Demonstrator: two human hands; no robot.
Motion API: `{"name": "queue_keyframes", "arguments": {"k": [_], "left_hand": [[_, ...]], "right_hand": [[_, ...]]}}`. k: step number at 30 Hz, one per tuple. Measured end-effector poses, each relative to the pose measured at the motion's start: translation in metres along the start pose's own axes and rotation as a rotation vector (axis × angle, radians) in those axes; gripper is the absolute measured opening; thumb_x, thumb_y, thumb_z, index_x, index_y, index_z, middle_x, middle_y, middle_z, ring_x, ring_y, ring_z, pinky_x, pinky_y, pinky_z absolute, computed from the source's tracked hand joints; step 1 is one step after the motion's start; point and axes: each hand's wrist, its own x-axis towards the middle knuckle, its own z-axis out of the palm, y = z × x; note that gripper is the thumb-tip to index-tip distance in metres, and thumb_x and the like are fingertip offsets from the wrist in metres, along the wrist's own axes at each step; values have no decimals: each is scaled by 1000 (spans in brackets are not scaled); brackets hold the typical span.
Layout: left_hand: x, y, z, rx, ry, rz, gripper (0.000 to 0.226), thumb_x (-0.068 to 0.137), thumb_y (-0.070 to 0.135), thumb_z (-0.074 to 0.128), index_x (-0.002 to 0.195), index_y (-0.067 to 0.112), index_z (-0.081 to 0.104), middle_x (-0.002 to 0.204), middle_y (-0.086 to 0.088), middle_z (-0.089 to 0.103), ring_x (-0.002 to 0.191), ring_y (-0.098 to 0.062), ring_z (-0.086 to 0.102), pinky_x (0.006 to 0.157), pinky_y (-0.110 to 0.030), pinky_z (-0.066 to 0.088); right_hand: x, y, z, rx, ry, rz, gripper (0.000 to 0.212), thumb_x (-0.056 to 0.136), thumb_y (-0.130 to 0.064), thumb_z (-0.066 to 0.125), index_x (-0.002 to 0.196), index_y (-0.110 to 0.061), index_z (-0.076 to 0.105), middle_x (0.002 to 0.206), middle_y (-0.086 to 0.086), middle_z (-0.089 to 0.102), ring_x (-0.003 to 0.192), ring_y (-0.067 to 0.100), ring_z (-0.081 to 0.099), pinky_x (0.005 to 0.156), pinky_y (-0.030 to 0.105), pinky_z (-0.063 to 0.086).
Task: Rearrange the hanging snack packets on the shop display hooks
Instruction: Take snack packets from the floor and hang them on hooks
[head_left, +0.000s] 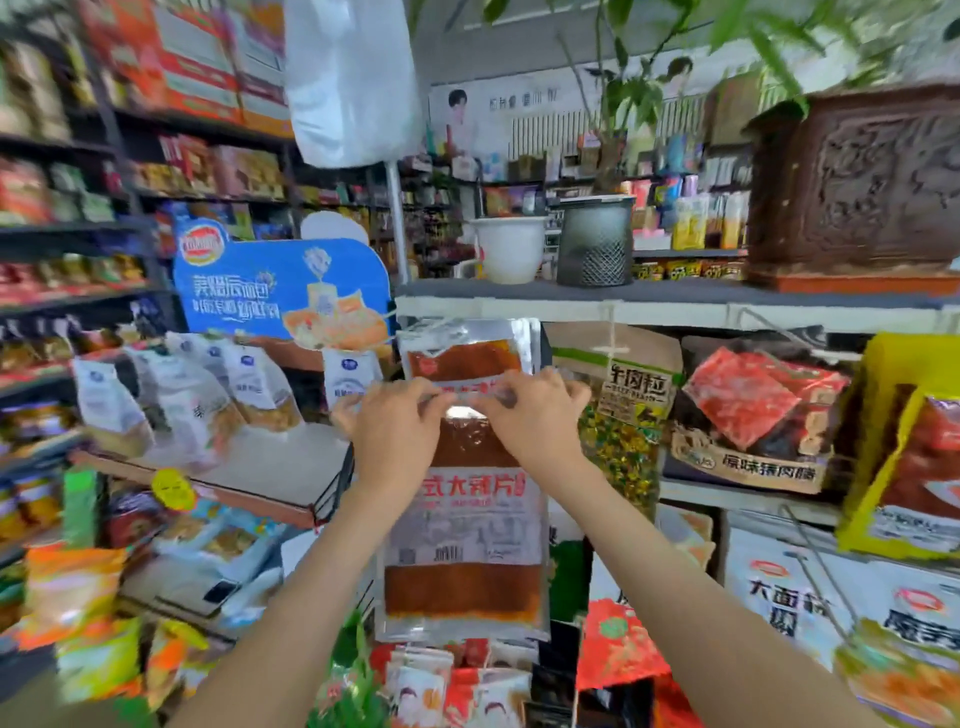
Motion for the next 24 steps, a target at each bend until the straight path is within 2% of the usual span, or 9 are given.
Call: {"name": "queue_keyframes", "arguments": {"k": [2,4,7,9,11,14,17,21,24], "left_hand": [[16,-13,-2,-93,15,-65,19,88,33,61,91,18,72,86,-6,69,97,-28,56,90,-48,37],[29,-20,-4,-121,62,-94,19,88,32,61,90,16,72,85,-7,69,97,-29,54,88,-54,40],[46,-26,-2,-130,105,-92,21,89,34,60,92,17,72,92,-6,69,103,-29,51,91,-56,38],[54,-30,3,-88,99,-72,23,89,38,58,95,20,71,98,-4,68,106,-28,50,92,-55,37],[59,-33,9,-60,75,-81,24,89,39,57,97,21,70,99,-3,68,107,-27,49,95,-53,33],[60,-33,18,-1,73,-71,23,90,38,55,97,22,69,96,-1,67,109,-24,47,94,-43,23],[64,-31,26,42,66,-59,23,91,34,53,98,20,69,102,-1,65,111,-24,44,88,-37,14],[64,-29,49,75,121,-21,19,85,23,61,95,10,69,119,-10,56,121,-29,41,98,-46,19],[56,-27,68,59,128,-34,37,81,14,66,115,3,55,137,-19,44,130,-35,35,101,-52,24]], "right_hand": [[16,-15,11,53,8,-40,33,85,-48,56,69,-21,48,71,-5,47,102,22,45,74,34,14],[30,-27,19,67,44,-73,33,84,-48,58,69,-20,51,70,-4,48,103,23,45,75,34,16],[47,-33,27,45,78,-63,37,86,-50,55,76,-15,62,72,0,57,105,23,44,72,33,13],[53,-33,32,62,72,-42,39,86,-50,54,79,-14,65,77,2,62,105,23,43,76,34,16],[57,-32,35,79,50,-16,37,86,-48,55,76,-14,62,75,0,58,107,23,42,78,34,17],[60,-29,43,90,32,24,29,87,-44,56,78,-17,62,69,-8,43,107,21,42,73,31,12],[66,-22,54,82,38,57,25,88,-42,56,87,-20,67,73,-8,49,106,20,43,69,30,9],[75,-13,62,37,33,112,26,90,-41,52,91,-20,68,86,1,64,109,21,41,75,33,14],[79,-10,67,-17,23,135,27,92,-38,49,93,-16,65,93,4,66,110,24,42,82,35,20]]}}
